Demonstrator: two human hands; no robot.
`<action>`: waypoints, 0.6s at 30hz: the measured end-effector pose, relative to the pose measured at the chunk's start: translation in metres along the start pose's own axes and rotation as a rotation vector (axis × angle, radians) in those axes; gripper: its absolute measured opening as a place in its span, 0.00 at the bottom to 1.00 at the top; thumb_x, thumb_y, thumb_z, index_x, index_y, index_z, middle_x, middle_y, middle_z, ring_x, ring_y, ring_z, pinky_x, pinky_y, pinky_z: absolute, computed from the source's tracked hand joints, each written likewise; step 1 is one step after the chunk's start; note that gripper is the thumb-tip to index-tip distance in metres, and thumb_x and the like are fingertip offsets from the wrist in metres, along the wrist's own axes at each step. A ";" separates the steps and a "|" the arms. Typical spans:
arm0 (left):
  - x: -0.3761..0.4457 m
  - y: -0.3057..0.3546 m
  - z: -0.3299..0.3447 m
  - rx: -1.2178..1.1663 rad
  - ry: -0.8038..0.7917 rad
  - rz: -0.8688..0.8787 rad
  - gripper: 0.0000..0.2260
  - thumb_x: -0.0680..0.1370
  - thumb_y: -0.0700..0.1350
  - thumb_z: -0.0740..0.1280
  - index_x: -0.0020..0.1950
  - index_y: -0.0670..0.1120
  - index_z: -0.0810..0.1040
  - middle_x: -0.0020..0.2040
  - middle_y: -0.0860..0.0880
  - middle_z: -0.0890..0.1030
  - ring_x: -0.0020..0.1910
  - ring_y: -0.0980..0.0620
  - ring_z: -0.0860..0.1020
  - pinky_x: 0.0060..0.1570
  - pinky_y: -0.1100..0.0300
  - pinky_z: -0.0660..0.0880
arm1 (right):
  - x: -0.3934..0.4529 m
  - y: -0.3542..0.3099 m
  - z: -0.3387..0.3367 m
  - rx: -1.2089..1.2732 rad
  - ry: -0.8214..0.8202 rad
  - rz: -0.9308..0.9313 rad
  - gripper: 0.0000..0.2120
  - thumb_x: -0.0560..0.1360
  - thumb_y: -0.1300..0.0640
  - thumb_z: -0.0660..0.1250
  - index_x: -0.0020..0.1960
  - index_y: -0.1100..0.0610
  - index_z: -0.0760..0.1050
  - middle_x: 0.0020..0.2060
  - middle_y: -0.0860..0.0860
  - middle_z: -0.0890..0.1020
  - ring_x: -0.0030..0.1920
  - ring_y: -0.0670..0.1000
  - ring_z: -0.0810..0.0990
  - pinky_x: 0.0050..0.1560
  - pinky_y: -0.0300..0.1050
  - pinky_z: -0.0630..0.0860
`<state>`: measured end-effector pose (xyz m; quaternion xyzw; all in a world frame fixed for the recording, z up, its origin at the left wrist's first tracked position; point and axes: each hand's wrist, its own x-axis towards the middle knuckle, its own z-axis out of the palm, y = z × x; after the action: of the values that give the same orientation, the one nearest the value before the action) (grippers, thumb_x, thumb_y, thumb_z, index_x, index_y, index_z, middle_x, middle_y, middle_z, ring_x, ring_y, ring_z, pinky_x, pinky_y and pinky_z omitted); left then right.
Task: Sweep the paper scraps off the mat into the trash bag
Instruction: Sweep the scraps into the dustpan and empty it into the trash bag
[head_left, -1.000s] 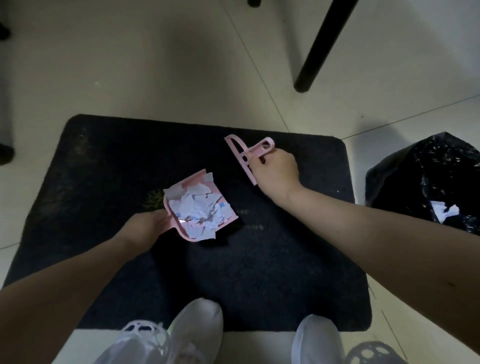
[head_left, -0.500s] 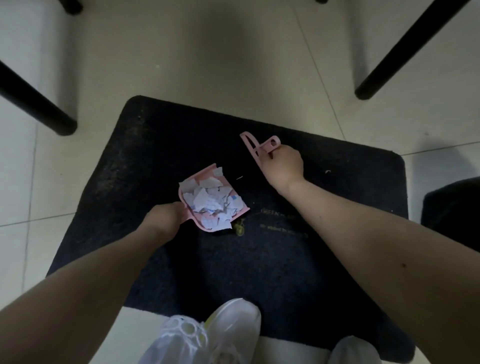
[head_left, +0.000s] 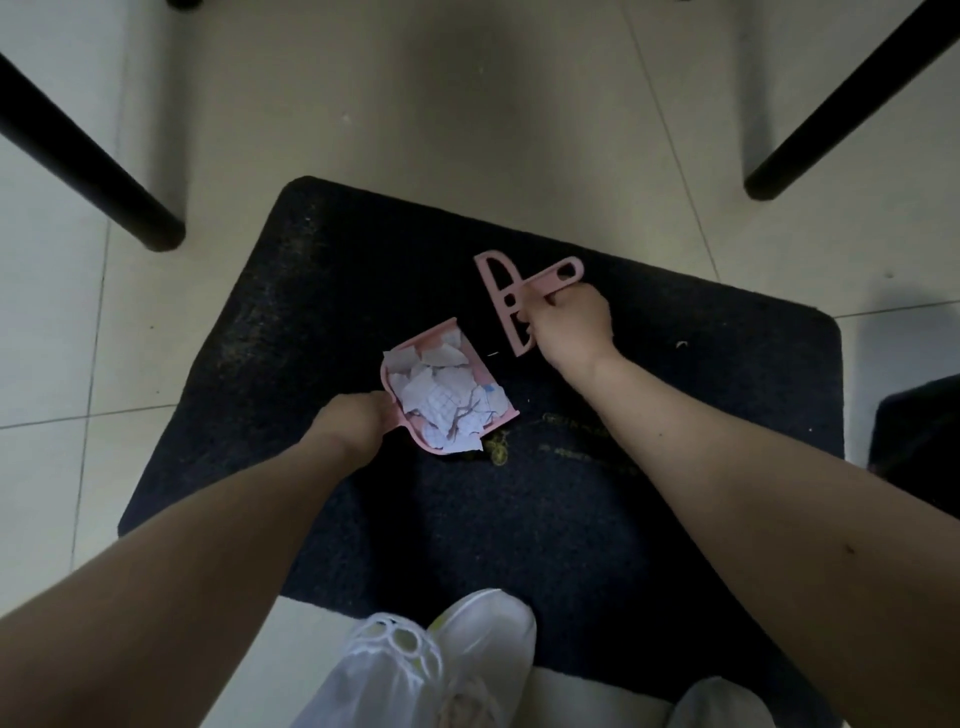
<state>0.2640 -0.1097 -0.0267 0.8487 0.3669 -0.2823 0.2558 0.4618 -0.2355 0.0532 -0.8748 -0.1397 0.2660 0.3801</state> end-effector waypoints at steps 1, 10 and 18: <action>0.000 0.000 0.000 -0.003 0.010 -0.005 0.15 0.82 0.46 0.58 0.66 0.44 0.74 0.64 0.43 0.77 0.62 0.42 0.75 0.62 0.51 0.72 | 0.002 0.001 -0.001 -0.012 0.027 0.000 0.18 0.78 0.52 0.61 0.43 0.65 0.81 0.38 0.57 0.83 0.39 0.54 0.81 0.39 0.45 0.78; -0.001 -0.004 0.000 -0.002 0.028 0.018 0.16 0.81 0.48 0.59 0.68 0.47 0.73 0.65 0.45 0.76 0.62 0.42 0.76 0.62 0.53 0.72 | -0.009 0.016 0.016 0.048 -0.059 0.085 0.14 0.79 0.53 0.62 0.43 0.61 0.80 0.39 0.54 0.82 0.38 0.51 0.81 0.33 0.40 0.75; 0.002 -0.004 0.002 -0.021 0.038 -0.001 0.14 0.81 0.45 0.59 0.66 0.46 0.74 0.63 0.43 0.78 0.61 0.42 0.76 0.61 0.51 0.73 | -0.001 0.009 0.008 0.193 0.122 0.093 0.14 0.78 0.53 0.62 0.42 0.60 0.80 0.41 0.55 0.84 0.43 0.54 0.83 0.46 0.48 0.80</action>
<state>0.2612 -0.1079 -0.0301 0.8508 0.3751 -0.2625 0.2577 0.4572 -0.2372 0.0428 -0.8543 -0.0493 0.2418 0.4575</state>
